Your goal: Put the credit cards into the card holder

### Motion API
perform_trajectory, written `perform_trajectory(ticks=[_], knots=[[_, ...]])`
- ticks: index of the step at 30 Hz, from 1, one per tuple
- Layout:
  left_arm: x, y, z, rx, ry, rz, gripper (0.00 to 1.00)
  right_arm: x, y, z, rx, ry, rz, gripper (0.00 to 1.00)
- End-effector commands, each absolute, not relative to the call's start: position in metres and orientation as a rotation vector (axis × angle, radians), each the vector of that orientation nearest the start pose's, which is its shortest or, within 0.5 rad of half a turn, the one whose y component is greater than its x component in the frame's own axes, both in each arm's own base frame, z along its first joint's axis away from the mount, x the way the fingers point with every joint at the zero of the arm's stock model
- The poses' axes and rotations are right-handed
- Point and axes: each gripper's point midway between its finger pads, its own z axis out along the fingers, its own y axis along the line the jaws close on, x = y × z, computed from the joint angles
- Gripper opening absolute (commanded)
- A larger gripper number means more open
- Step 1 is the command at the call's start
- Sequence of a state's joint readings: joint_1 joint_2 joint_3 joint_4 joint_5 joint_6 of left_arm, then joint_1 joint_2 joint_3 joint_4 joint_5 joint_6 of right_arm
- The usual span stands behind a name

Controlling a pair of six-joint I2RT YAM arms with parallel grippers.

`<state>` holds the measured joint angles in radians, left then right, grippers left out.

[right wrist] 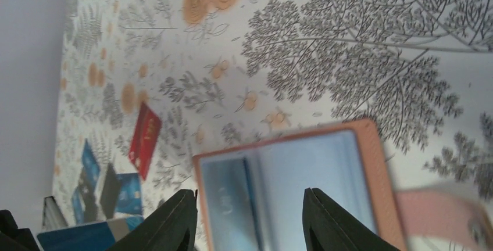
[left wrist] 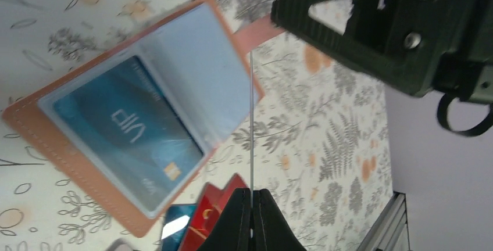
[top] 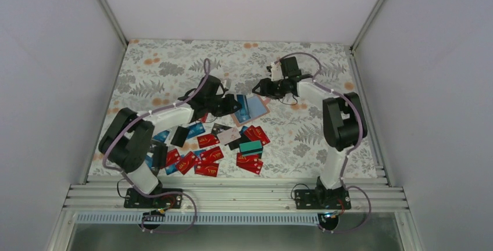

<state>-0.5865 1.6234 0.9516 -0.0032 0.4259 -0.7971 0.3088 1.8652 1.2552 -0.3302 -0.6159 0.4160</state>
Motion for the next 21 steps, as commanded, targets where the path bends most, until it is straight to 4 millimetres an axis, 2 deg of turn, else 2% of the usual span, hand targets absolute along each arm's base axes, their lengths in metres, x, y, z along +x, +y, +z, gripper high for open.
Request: perform_trajectory(ticks=[1,6,11,21], knots=[[0.333,-0.312,0.118,0.065,2.524,-1.229,0.02,0.434,0.234,0.085,-0.202,2.569,0.971,0.47],[0.337,-0.318,0.101,0.067,2.572,-1.271,0.02,0.447,0.228,0.052,-0.15,2.638,0.91,0.46],[0.333,-0.32,0.08,0.059,2.66,-1.282,0.02,0.453,0.224,0.026,-0.123,2.681,0.901,0.44],[0.326,-0.31,0.06,-0.015,2.731,-1.248,0.02,0.445,0.219,0.004,-0.094,2.728,0.902,0.37]])
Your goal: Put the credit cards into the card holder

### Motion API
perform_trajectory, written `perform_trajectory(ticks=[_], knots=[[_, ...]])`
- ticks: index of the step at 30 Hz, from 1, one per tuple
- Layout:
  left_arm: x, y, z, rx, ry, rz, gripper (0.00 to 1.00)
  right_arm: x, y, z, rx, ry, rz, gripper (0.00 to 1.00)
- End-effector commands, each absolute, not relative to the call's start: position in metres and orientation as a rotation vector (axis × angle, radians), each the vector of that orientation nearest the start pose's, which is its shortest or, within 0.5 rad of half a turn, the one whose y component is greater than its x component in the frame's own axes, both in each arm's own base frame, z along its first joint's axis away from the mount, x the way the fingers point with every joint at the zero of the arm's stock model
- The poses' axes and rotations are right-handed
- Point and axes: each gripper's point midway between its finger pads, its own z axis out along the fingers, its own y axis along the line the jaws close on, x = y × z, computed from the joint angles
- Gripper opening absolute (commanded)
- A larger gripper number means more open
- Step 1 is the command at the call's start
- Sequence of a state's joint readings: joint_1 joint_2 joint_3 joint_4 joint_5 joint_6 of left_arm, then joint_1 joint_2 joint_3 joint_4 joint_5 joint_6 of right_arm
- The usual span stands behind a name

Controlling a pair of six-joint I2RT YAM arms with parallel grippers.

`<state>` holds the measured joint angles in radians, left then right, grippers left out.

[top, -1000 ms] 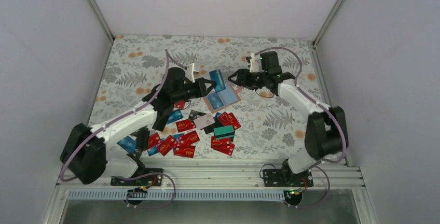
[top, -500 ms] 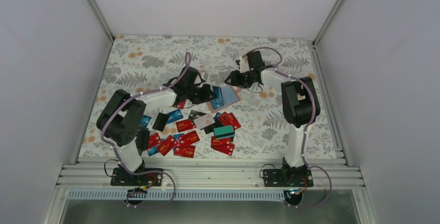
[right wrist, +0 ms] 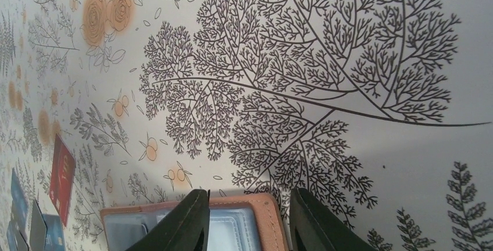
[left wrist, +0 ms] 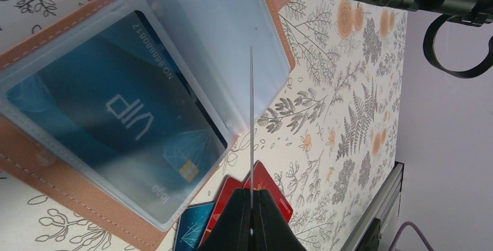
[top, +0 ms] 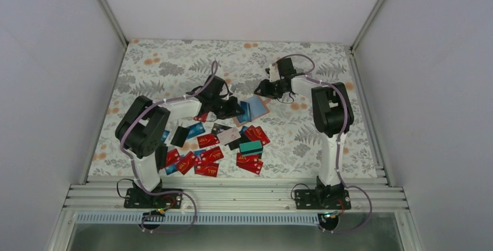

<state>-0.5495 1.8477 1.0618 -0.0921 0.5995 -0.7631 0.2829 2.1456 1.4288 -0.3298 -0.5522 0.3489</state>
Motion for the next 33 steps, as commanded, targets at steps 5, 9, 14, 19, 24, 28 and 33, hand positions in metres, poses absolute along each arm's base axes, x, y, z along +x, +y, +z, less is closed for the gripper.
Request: perform_trajectory(ticks=[5,9,14,19,24,28,33], knots=[[0.324,-0.306,0.047,-0.07,2.779,-1.234,0.02,0.434,0.217,-0.001,-0.078,2.747,0.922,0.34],[0.325,-0.307,0.039,-0.09,2.811,-1.243,0.02,0.428,0.216,-0.004,-0.079,2.748,0.926,0.33],[0.326,-0.31,0.039,-0.101,2.805,-1.279,0.02,0.427,0.217,-0.005,-0.088,2.746,0.935,0.32],[0.33,-0.313,0.042,-0.107,2.788,-1.303,0.02,0.426,0.218,-0.006,-0.093,2.744,0.942,0.32],[0.333,-0.313,0.045,-0.106,2.769,-1.307,0.02,0.424,0.219,-0.008,-0.1,2.75,0.955,0.3],[0.337,-0.311,0.048,-0.108,2.737,-1.308,0.02,0.424,0.219,-0.009,-0.101,2.751,0.959,0.3],[0.344,-0.309,0.048,-0.118,2.711,-1.319,0.02,0.424,0.22,-0.009,-0.104,2.752,0.962,0.3]])
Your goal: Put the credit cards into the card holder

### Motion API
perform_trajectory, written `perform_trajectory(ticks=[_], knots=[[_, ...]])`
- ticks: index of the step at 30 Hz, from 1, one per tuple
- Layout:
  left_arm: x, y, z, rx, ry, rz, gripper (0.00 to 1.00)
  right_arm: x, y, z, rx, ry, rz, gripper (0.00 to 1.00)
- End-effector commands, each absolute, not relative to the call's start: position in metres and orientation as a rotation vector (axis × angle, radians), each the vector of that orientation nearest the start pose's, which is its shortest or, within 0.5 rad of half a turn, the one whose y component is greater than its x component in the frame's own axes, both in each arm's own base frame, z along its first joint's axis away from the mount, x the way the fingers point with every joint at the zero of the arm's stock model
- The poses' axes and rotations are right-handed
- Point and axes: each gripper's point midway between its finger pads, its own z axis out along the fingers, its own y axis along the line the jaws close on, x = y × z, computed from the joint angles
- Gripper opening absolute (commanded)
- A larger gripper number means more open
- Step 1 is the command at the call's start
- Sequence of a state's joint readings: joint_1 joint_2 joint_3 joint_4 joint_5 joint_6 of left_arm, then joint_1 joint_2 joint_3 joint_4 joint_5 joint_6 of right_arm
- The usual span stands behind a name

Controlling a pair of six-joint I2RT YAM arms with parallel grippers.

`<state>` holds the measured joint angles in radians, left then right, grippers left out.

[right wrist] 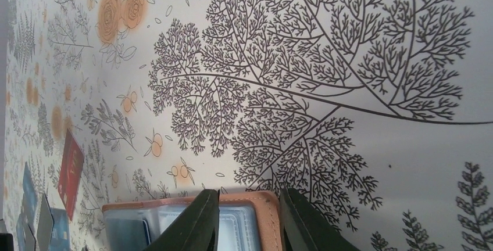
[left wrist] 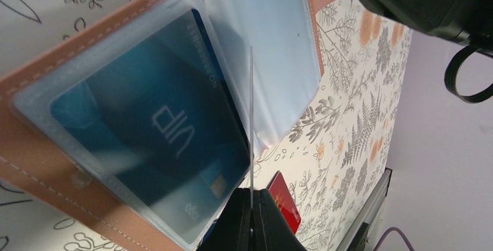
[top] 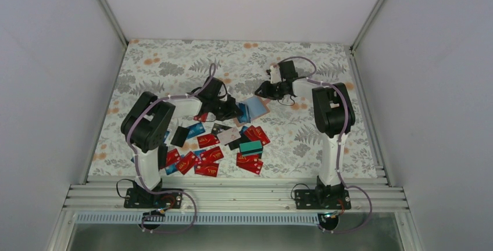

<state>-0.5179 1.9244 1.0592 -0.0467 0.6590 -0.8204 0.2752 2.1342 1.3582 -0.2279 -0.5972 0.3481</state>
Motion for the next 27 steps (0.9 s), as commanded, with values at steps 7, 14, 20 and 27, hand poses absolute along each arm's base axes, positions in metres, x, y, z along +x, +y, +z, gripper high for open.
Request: perform_trajectory(ticks=[7,14,20,27], knots=[[0.354,-0.311,0.047,-0.119,2.699,-1.324,0.02,0.423,0.22,-0.01,-0.109,2.754,0.971,0.29],[0.359,-0.312,0.048,-0.128,2.683,-1.369,0.02,0.421,0.221,-0.011,-0.112,2.759,0.978,0.29],[0.363,-0.311,0.048,-0.16,2.682,-1.397,0.02,0.417,0.222,-0.012,-0.116,2.763,0.987,0.28],[0.357,-0.31,0.044,-0.19,2.709,-1.409,0.02,0.414,0.224,-0.01,-0.131,2.757,0.967,0.27]])
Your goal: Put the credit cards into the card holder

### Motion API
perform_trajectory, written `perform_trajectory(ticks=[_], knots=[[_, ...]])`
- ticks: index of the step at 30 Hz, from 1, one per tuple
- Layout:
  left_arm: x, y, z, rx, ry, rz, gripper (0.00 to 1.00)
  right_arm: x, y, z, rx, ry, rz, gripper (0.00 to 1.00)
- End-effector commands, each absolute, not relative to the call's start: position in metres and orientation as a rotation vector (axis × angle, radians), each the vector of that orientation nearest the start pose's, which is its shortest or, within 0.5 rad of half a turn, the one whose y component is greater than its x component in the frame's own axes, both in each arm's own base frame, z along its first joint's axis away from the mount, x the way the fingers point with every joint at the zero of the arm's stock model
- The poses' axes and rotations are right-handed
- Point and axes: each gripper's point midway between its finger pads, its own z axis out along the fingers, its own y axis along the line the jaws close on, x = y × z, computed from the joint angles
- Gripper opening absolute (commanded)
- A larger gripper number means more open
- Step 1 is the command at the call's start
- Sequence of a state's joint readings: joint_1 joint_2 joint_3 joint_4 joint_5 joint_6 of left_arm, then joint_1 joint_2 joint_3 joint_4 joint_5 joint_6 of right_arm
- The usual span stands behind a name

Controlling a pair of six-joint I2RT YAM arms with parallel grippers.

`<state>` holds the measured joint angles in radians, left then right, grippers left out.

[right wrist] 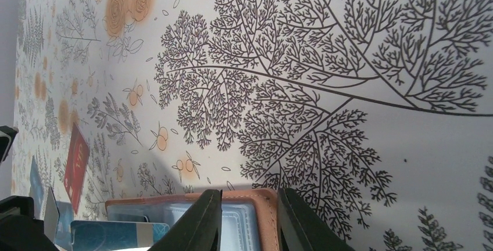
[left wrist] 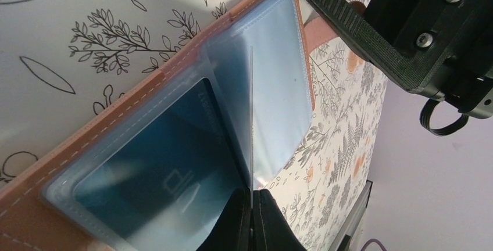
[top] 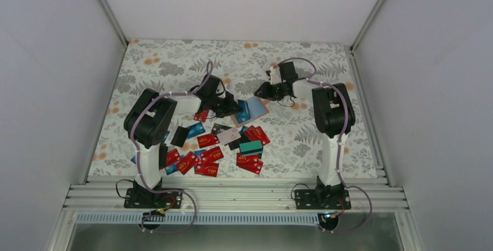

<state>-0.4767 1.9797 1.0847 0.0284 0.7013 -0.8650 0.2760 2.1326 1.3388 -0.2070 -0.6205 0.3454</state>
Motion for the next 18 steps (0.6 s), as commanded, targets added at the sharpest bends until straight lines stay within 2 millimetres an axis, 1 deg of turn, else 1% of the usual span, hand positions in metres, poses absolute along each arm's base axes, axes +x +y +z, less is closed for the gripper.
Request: perform_trajectory(ticks=[1,5,8,10,18], knots=[[0.355,-0.309,0.045,-0.198,2.714,-1.41,0.02,0.414,0.225,-0.01,-0.133,2.756,0.965,0.27],[0.34,-0.302,0.048,-0.224,2.728,-1.414,0.02,0.413,0.225,-0.011,-0.133,2.757,0.963,0.27],[0.332,-0.301,0.05,-0.234,2.724,-1.455,0.02,0.413,0.225,-0.011,-0.134,2.757,0.963,0.27],[0.329,-0.299,0.048,-0.243,2.732,-1.449,0.02,0.414,0.225,-0.012,-0.131,2.759,0.962,0.27],[0.339,-0.304,0.046,-0.209,2.713,-1.456,0.03,0.414,0.226,-0.011,-0.136,2.757,0.965,0.27]])
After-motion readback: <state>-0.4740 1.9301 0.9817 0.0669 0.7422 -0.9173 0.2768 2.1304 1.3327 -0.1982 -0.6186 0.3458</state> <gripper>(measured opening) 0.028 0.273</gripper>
